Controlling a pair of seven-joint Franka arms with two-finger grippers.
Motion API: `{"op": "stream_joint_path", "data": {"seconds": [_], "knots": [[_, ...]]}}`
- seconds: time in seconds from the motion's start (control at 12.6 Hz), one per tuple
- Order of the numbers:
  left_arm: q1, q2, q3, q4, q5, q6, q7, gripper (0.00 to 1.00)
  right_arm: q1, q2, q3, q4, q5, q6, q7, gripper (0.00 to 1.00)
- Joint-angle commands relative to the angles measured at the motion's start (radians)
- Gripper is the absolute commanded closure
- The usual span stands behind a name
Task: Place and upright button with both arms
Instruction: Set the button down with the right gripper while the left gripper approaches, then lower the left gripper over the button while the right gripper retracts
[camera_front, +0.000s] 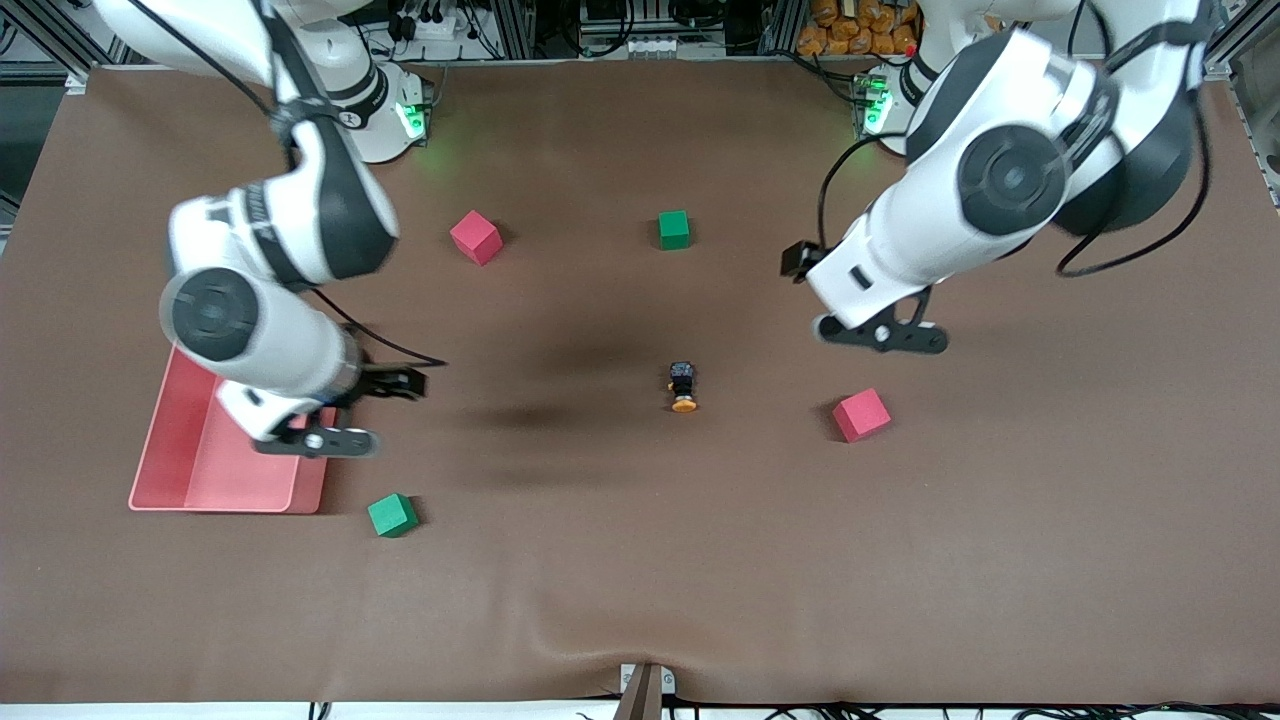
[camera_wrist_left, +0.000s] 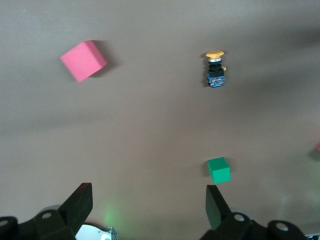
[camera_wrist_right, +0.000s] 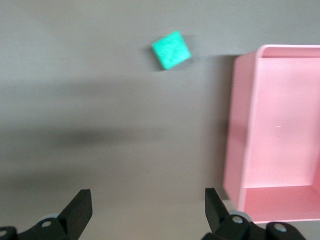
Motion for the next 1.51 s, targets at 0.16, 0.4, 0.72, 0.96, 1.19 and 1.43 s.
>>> {"op": "stream_joint_path", "data": {"seconds": [0.16,0.4,0.72,0.96,1.19,1.43], "knots": [[-0.158,0.132,0.091,0.112,0.043,0.078,-0.058,0.00,-0.242,-0.196,0.025,-0.197,0.006,0.035,-0.269,0.00],[-0.171,0.175,0.082,0.109,0.040,0.162,-0.121,0.00,-0.372,-0.247,0.025,-0.197,0.011,0.013,-0.419,0.00],[-0.209,0.253,0.086,0.103,0.043,0.247,-0.193,0.00,-0.483,-0.331,0.022,-0.187,0.011,-0.075,-0.495,0.00],[-0.227,0.316,0.086,0.100,0.043,0.351,-0.249,0.00,-0.506,-0.336,0.025,-0.130,0.009,-0.142,-0.478,0.00],[-0.238,0.394,0.089,0.088,0.042,0.465,-0.291,0.00,-0.453,-0.345,0.034,-0.128,0.011,-0.167,-0.476,0.00],[-0.262,0.457,0.091,0.088,0.052,0.506,-0.310,0.00,-0.365,-0.365,0.029,-0.139,0.011,-0.182,-0.415,0.00]]}}
